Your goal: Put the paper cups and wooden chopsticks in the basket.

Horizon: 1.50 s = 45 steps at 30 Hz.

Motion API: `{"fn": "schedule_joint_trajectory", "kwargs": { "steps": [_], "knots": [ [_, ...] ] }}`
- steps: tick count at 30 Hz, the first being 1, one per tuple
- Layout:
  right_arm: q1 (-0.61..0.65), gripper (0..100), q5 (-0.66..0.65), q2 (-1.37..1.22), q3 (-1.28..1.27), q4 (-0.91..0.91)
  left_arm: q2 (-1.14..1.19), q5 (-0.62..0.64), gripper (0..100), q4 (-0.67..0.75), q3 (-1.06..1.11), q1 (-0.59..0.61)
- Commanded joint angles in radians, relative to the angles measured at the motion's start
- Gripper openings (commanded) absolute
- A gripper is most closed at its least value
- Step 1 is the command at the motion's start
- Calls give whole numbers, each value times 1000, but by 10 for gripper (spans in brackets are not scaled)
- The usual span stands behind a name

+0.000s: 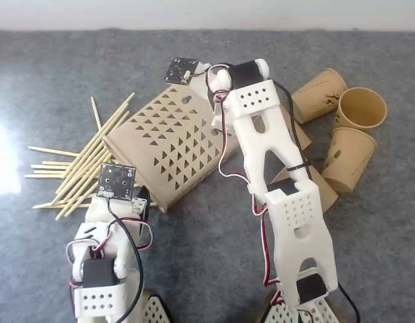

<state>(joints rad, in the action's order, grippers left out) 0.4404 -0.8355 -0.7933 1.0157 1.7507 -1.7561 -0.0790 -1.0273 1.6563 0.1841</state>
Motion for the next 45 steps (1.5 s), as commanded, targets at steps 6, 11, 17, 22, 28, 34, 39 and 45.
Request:
{"fn": "schedule_joint_trajectory", "kwargs": {
  "steps": [6, 11, 17, 22, 28, 34, 39, 45],
  "knots": [
    [19, 8, 20, 120, -51, 47, 31, 66, 163, 34, -355, 78],
    [15, 8, 20, 120, -51, 47, 371, 72, 163, 34, -621, 72],
    [15, 8, 20, 124, -43, 45, 1085, 92, 163, -43, -1089, 97],
    [12, 8, 15, 124, -43, 42, 1428, 86, 160, -219, -1379, 97],
    [1, 8, 18, 122, 26, 44, 1490, -18, 160, -178, -1316, 64],
    [2, 8, 18, 122, 41, 45, 1562, 37, 160, -157, -1297, 107],
    [1, 8, 18, 120, 41, 45, 1679, 46, 160, -133, -1299, 173],
    [1, 8, 20, 139, 44, 45, 1774, -6, 160, -137, -1299, 221]
  ]
}}
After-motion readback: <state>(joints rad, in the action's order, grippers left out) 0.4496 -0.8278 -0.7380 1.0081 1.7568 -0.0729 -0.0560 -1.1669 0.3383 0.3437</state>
